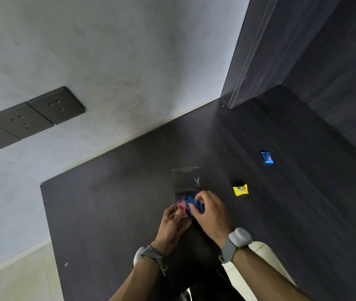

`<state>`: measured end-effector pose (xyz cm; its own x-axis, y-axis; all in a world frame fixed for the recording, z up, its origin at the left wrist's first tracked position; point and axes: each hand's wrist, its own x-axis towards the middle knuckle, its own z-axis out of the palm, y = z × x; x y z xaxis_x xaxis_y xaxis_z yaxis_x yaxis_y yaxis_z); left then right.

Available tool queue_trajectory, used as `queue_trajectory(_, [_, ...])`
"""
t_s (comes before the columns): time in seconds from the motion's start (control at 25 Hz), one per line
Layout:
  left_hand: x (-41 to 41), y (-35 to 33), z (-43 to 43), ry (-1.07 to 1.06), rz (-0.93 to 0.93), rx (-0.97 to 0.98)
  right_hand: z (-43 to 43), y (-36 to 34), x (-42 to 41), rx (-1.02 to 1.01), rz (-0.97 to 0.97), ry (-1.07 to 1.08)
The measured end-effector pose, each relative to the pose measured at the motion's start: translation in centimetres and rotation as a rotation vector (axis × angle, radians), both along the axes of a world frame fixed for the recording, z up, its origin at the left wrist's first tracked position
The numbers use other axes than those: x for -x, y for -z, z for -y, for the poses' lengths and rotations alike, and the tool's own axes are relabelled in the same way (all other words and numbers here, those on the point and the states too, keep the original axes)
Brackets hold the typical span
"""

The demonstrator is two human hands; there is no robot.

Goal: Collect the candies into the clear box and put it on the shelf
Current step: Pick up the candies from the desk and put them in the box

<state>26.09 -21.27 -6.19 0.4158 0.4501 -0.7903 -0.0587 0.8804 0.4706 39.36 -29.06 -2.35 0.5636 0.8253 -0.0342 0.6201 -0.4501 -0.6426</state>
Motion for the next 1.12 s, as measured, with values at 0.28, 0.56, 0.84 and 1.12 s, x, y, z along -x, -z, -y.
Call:
queue_trajectory(0.28, [0.7,1.0,-0.2,0.009,-0.021,0.065,1.9,2.0,-2.9,0.127,0.027,0.133])
queue_trajectory(0.56, [1.0,1.2,-0.5,0.061,-0.026,0.077,1.6,3.9,-2.1,0.325,0.096,0.080])
queue_trajectory(0.84, [1.4,0.6,-0.5,0.070,-0.011,0.084,2.2,3.6,-2.1,0.260,0.100,0.133])
queue_trajectory(1.12, [1.3,-1.1,1.0,0.073,0.022,0.076,3.1,-0.6,-0.7,0.091,0.112,0.143])
